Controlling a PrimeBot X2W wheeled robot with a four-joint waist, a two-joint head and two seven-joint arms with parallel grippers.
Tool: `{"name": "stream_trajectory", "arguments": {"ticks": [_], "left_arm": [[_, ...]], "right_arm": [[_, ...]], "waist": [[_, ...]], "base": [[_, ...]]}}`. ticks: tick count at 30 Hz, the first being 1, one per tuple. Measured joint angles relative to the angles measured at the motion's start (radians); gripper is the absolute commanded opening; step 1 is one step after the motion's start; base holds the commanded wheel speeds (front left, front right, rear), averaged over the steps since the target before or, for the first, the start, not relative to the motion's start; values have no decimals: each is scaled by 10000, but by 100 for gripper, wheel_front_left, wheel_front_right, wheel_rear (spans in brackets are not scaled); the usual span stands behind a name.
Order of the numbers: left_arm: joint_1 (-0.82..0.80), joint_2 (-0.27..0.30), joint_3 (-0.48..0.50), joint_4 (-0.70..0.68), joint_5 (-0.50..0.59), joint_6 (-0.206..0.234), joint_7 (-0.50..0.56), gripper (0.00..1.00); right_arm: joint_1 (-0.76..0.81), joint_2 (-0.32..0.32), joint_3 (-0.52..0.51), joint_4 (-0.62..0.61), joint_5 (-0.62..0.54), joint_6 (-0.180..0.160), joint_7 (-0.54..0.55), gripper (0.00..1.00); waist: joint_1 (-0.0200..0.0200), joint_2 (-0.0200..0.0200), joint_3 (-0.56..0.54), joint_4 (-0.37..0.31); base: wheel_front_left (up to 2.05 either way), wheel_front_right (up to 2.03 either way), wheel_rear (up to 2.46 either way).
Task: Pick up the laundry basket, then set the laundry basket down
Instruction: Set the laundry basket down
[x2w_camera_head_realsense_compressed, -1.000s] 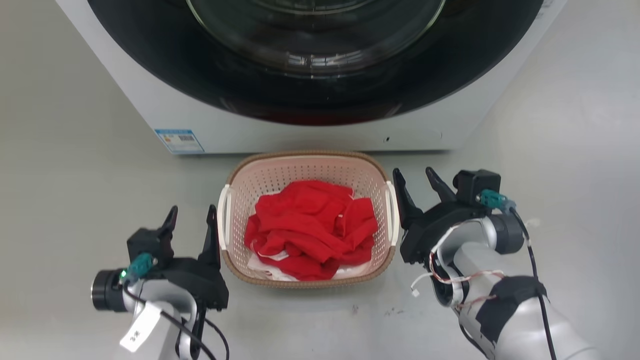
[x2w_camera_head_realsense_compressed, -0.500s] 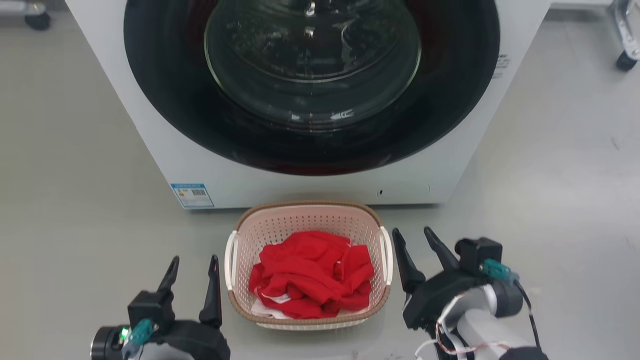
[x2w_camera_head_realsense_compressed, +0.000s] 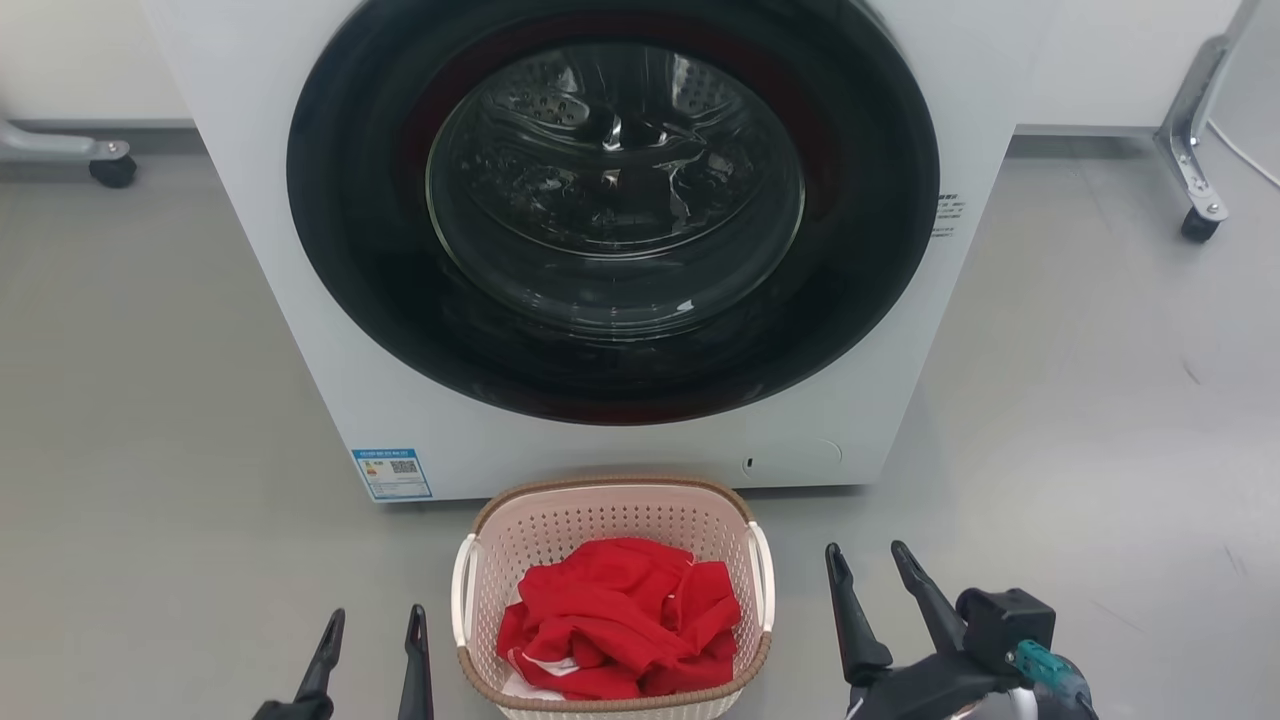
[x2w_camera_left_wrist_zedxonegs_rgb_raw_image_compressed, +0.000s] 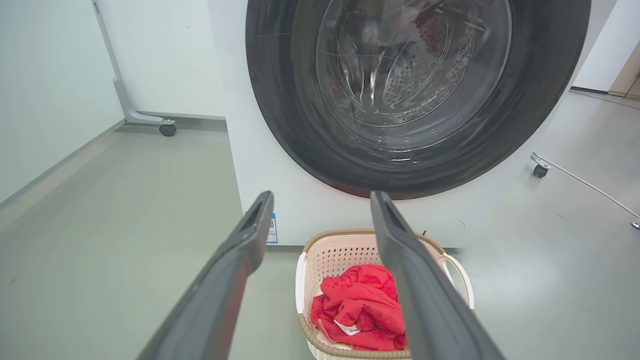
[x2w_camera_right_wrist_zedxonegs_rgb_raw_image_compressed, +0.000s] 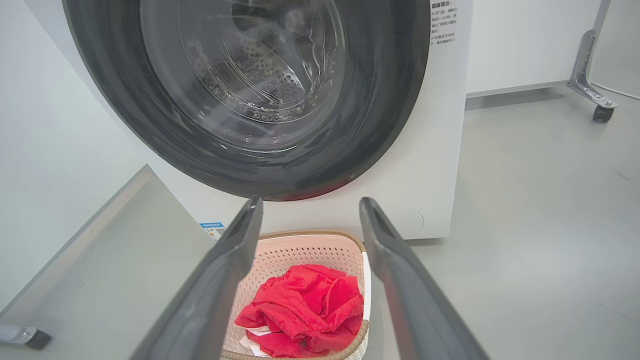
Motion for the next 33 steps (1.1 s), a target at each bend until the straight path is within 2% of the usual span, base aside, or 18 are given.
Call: {"name": "stream_trajectory", "arguments": {"ticks": [14,33], "left_arm": [[1039,-127,355,-1035,414,2,0,100],[1109,-242,454,-1580,857,4,0,100]], "right_arm": [[1717,192,-1166,-1687,-1373,0,-2,100],[2172,372,-1816,-2671,-2324,0,-2,100]], "waist": [[1,1,-240,-120],[1,1,-254,-187]], "base": [[0,0,0],[0,0,0]]}}
